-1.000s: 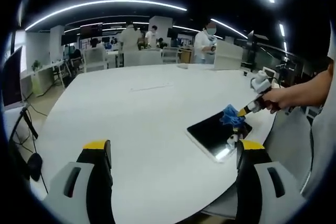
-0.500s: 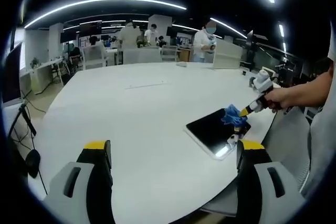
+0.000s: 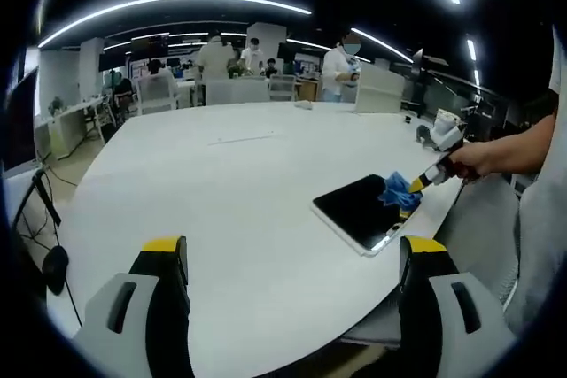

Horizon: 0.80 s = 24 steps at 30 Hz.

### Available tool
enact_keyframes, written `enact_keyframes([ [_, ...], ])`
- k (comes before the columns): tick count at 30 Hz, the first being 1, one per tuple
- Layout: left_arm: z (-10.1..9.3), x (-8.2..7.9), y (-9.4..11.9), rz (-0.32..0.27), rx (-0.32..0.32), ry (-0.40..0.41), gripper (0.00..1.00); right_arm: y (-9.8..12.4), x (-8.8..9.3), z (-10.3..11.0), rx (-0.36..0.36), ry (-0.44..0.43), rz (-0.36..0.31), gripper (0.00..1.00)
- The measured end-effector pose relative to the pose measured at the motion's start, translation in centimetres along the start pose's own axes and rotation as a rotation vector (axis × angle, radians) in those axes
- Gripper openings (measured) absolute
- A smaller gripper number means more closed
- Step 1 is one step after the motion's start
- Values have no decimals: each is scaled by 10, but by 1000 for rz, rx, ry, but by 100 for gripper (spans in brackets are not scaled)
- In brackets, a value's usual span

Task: Wipe the mirror surface with the cleaning cloth until all visible marks leave the cleaned area.

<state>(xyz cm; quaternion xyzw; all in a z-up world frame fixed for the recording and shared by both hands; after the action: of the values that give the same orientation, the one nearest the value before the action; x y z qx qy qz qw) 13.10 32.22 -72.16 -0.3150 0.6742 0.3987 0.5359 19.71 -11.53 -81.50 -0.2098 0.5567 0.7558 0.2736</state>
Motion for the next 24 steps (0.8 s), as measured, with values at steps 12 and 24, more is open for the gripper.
enact_keyframes([
  [12, 2, -2, 8, -29, -21, -14, 99, 10, 9, -2, -7, -28, -8, 0],
  [24, 4, -12, 7, -37, -41, -22, 99, 12, 12, 0, 4, -47, -12, 0],
])
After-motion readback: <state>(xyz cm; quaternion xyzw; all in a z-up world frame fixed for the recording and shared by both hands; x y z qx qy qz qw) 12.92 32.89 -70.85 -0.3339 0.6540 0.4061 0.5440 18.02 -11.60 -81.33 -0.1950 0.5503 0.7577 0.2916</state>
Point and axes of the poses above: the point that each gripper's makers call its tool centre point, and the gripper's own axes: y roughly backward along the fingers, z roughly to its left, x roughly out of its underside, the point moved 8 cm from there along y, roughly backward along the fingers, and after that the axes turned 12 degrees about -z, right-handed, at the moved point
